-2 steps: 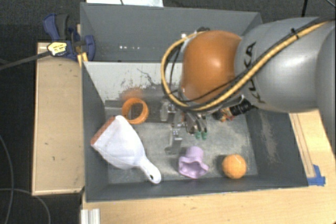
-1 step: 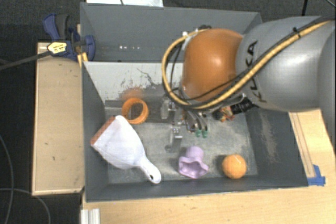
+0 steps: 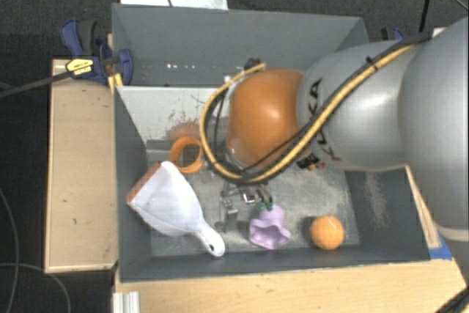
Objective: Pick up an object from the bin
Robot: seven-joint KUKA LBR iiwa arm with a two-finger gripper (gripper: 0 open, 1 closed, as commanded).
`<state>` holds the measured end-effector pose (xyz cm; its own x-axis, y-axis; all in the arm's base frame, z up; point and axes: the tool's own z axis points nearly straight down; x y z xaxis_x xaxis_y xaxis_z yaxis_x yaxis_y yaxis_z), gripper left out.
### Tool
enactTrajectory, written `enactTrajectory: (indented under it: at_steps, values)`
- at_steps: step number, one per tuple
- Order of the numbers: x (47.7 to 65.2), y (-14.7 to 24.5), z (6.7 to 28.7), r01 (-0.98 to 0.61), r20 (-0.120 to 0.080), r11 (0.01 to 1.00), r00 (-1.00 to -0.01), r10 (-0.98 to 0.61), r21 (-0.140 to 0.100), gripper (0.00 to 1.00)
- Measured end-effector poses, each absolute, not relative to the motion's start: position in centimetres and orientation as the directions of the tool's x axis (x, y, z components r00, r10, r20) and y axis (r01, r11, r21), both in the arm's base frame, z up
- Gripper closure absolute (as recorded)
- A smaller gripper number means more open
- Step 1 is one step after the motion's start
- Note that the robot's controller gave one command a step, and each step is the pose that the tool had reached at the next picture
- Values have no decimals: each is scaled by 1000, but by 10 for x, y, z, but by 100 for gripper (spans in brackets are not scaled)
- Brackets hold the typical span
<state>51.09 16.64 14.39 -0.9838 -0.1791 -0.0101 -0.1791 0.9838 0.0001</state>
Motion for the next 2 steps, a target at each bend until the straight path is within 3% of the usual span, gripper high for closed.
enactTrajectory:
  at_steps: [1,2]
  values:
    - [486,226,141,-575,-2,818,-818,-575,1,0]
    - [484,204,122,-242,-2,970,-970,-242,1,0]
